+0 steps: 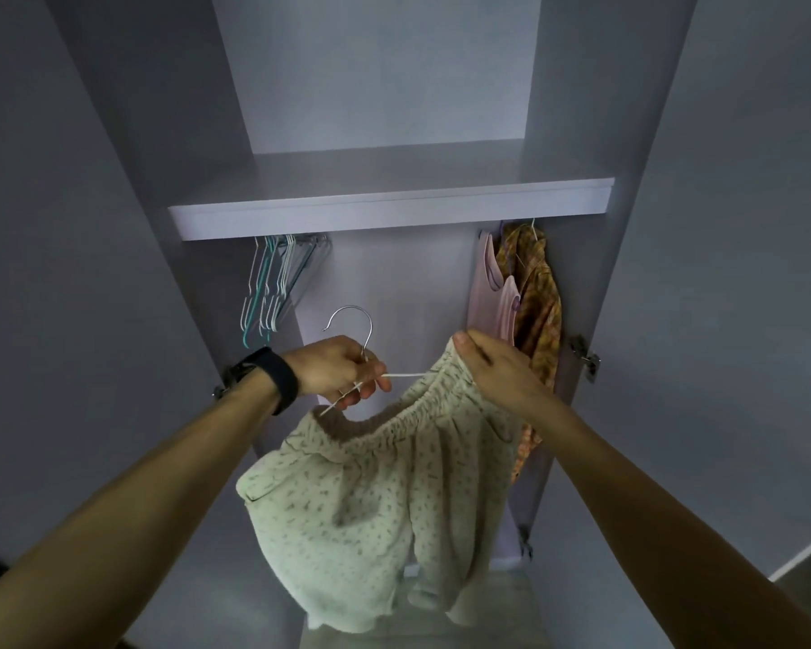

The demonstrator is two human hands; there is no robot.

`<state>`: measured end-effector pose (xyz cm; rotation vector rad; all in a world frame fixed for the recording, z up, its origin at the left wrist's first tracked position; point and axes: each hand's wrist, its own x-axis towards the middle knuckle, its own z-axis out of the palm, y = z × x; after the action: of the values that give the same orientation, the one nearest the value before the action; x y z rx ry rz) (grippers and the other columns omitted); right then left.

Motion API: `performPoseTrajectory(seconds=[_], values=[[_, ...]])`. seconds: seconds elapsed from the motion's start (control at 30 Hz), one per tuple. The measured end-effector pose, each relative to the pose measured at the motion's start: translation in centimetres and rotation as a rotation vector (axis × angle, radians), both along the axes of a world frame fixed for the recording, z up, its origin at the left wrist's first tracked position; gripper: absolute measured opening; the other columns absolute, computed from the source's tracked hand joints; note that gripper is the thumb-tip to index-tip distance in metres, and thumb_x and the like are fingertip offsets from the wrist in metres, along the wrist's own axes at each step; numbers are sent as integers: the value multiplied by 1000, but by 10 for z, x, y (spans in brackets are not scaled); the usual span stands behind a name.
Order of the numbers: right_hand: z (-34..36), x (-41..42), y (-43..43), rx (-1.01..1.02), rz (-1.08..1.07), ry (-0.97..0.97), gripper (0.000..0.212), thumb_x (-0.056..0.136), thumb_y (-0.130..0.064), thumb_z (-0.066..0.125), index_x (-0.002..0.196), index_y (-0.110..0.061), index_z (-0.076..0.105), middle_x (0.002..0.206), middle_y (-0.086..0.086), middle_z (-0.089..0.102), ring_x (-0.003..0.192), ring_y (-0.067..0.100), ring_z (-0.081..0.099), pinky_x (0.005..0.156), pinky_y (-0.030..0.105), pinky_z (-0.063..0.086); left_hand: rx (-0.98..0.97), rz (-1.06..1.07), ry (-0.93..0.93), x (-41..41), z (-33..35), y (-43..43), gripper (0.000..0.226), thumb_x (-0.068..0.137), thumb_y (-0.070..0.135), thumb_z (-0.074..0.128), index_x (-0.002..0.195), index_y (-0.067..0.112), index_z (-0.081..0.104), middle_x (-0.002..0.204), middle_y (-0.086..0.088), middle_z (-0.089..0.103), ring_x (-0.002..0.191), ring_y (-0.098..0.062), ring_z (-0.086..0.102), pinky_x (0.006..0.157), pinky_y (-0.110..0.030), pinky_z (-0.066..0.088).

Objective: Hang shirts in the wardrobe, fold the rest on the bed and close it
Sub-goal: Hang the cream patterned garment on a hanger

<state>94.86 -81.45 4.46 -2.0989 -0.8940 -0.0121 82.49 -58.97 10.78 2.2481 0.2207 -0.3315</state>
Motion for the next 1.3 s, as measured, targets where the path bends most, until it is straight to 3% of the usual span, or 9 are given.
performPoseTrajectory(seconds=[0.23, 0.37, 0.5, 0.57, 0.7, 0.83, 0.97, 1.17, 1.3], values=[[4, 10, 19, -120, -46, -62, 41, 105, -55, 31, 71, -37, 46, 67, -7, 50, 77, 15, 53, 87, 40, 37, -11, -81, 38, -3, 3, -7, 31, 106, 25, 46, 100, 7, 70, 61, 5, 53, 53, -14, 50, 63, -30, 51], [-11, 9, 16, -391, -115, -21, 41, 100, -64, 29, 89, -37, 58, 108, -3, 67, 110, 26, 57, 108, 55, 32, 103, -45, -60, 4, -3, -13, 32, 105, 25, 46, 92, 11, 72, 59, 8, 56, 51, -12, 47, 58, -27, 43], [-27, -13, 4, -202, -265, -87, 59, 89, -81, 25, 80, -31, 54, 84, -14, 62, 98, 23, 62, 97, 47, 41, 35, 128, -181, 13, -9, -11, 33, 105, 24, 48, 90, 7, 72, 63, 4, 54, 53, -14, 40, 51, -24, 35], [-17, -14, 7, -261, -216, 100, 73, 85, -89, 20, 78, -28, 61, 85, -13, 65, 100, 25, 64, 91, 42, 44, 33, 60, -149, 14, -5, -10, 32, 105, 24, 48, 90, 9, 72, 61, 6, 55, 53, -13, 41, 51, -25, 35], [19, -2, 13, -325, 27, 638, 68, 96, -72, 36, 143, -25, 53, 149, -4, 47, 137, 22, 45, 111, 30, 32, 82, -49, -132, 13, -4, -19, 30, 104, 26, 50, 91, 13, 74, 63, 9, 62, 50, -9, 44, 52, -20, 40], [16, -5, 26, -481, 78, 377, 24, 104, -19, 48, 97, -11, 69, 105, 13, 64, 89, 20, 57, 78, 25, 44, 151, -11, -215, 17, -13, -12, 33, 104, 27, 50, 86, 18, 75, 61, 13, 62, 52, -1, 48, 59, -16, 41], [25, -11, 47, 330, -123, 449, 32, 106, -22, 47, 78, -23, 62, 66, -13, 54, 60, 10, 47, 61, 28, 42, 223, -48, -150, 15, -29, -8, 34, 104, 29, 50, 80, 25, 73, 60, 17, 65, 55, 5, 53, 65, -19, 42], [32, -17, 40, -252, 213, 237, 14, 94, -12, 66, 102, -12, 77, 97, -6, 73, 92, 4, 62, 87, 20, 47, 91, 47, -151, 5, -32, -10, 30, 103, 29, 51, 86, 17, 72, 74, 7, 74, 59, -8, 56, 64, -24, 49], [18, -30, 41, -222, 235, 113, 16, 98, -25, 62, 92, -13, 71, 86, 4, 67, 79, 14, 55, 81, 35, 48, 12, 95, -162, 5, -12, -13, 19, 100, 28, 59, 94, 13, 51, 83, -5, 77, 54, -15, 53, 61, -31, 47]])
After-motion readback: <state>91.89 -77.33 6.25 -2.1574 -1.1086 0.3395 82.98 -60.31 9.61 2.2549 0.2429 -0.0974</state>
